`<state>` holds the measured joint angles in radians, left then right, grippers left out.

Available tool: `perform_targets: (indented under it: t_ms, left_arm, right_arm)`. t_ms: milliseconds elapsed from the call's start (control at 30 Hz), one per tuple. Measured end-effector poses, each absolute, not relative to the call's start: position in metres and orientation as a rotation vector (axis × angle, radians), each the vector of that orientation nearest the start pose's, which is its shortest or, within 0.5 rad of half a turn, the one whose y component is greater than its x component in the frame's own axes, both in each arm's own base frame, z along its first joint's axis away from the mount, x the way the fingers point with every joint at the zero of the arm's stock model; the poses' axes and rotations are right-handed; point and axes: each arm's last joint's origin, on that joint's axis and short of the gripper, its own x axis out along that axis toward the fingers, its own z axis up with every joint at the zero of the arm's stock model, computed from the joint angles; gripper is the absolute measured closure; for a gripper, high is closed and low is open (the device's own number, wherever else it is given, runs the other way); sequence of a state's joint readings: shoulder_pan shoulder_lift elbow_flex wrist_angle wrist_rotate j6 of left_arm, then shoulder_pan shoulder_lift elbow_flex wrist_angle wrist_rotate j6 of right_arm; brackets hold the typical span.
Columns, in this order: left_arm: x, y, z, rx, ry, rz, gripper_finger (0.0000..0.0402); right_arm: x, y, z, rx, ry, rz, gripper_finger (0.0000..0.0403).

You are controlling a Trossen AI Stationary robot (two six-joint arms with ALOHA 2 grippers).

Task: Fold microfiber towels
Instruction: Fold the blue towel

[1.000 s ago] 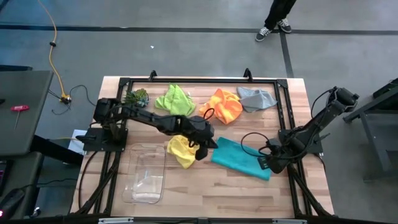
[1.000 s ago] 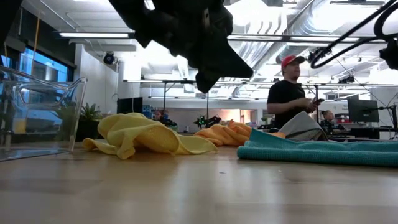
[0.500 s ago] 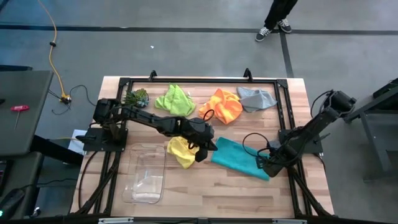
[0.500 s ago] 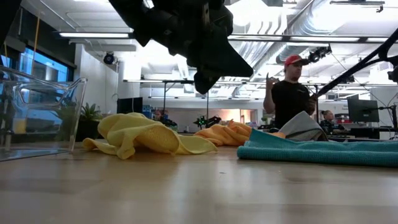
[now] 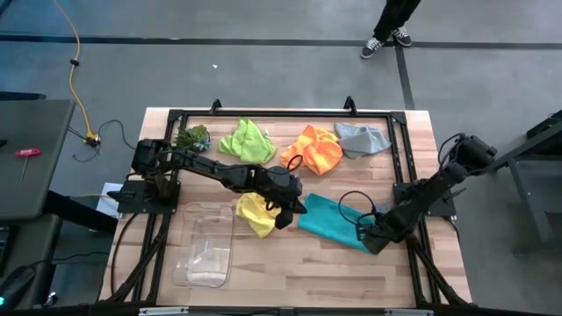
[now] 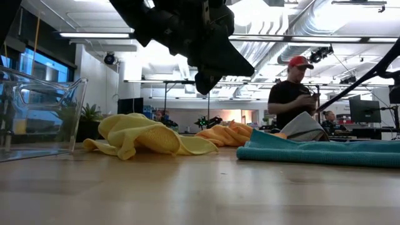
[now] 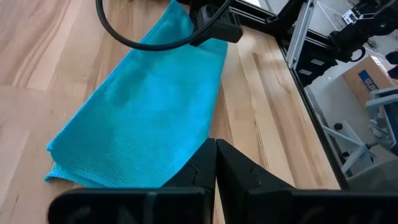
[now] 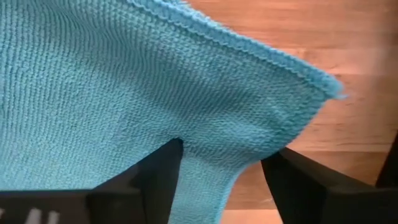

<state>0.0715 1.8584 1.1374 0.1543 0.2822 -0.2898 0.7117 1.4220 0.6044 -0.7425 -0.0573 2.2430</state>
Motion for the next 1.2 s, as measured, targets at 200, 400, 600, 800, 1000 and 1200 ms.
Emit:
perform_targets:
  t_ms: [200, 400, 600, 800, 1000, 1200]
  left_arm:
    - [0.399, 0.020, 0.189, -0.409, 0.589, -0.129, 0.0401]
    - [0.399, 0.020, 0.189, -0.421, 0.590, -0.147, 0.0401]
    - [0.399, 0.020, 0.189, -0.420, 0.585, -0.146, 0.0401]
    - [0.399, 0.024, 0.189, -0.423, 0.582, -0.135, 0.0401]
    - [0.398, 0.038, 0.200, -0.447, 0.558, -0.108, 0.0401]
    - [0.395, 0.049, 0.210, -0.433, 0.536, -0.080, 0.0401]
  right_arm:
    - [0.150, 0.123, 0.129, 1.205, 1.270, -1.177, 0.0246]
    - [0.148, 0.118, 0.124, 1.192, 1.265, -1.170, 0.0319]
    - [0.146, 0.116, 0.124, 1.143, 1.278, -1.153, 0.0390]
    - [0.145, 0.117, 0.126, 1.083, 1.298, -1.126, 0.0400]
    - [0.135, 0.118, 0.150, 0.971, 1.261, -1.114, 0.0402]
    - [0.138, 0.122, 0.182, 1.035, 1.182, -0.939, 0.0403]
